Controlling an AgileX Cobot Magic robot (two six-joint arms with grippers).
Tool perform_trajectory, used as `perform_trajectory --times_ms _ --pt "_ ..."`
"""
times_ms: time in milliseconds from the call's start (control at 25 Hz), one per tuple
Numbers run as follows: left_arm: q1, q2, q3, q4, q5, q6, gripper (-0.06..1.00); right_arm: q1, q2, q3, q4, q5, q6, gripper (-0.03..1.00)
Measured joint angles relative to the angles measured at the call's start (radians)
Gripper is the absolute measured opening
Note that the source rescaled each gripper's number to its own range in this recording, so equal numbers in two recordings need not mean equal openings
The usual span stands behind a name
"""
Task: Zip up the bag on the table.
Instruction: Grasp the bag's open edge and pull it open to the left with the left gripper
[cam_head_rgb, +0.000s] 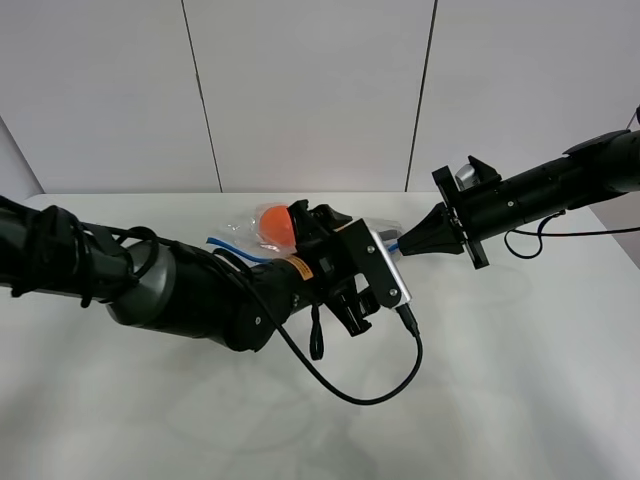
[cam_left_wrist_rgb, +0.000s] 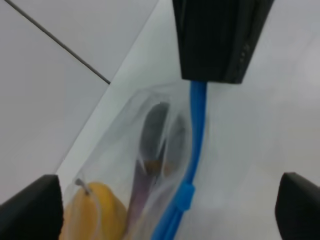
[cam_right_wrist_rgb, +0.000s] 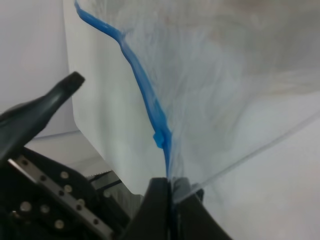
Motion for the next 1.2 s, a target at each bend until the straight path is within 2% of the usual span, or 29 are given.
perform_trajectory --times_ms 240,400,600,920,1000,1200 --pt "0.000 0.039 0.000 0.011 -0.106 -0.005 0.84 0.000 0.000 0.000 0.004 -0.004 0.011 0.00" --pt "0.000 0.040 0.000 0.034 -0.154 -0.045 0.74 0.000 0.000 0.000 0.004 -0.008 0.014 0.00" --pt "0.000 0.077 -0.001 0.091 -0.184 -0.083 0.71 0.000 0.000 0.000 0.004 -0.009 0.015 0.00" --pt "0.000 0.119 -0.001 0.102 -0.262 -0.083 0.69 0.000 0.000 0.000 0.004 -0.010 0.015 0.00" --pt "0.000 0.119 -0.001 0.102 -0.271 -0.083 0.63 0.000 0.000 0.000 0.004 -0.010 0.015 0.00" --pt "0.000 0.119 -0.001 0.102 -0.272 -0.083 0.40 0.000 0.000 0.000 0.004 -0.010 0.015 0.00"
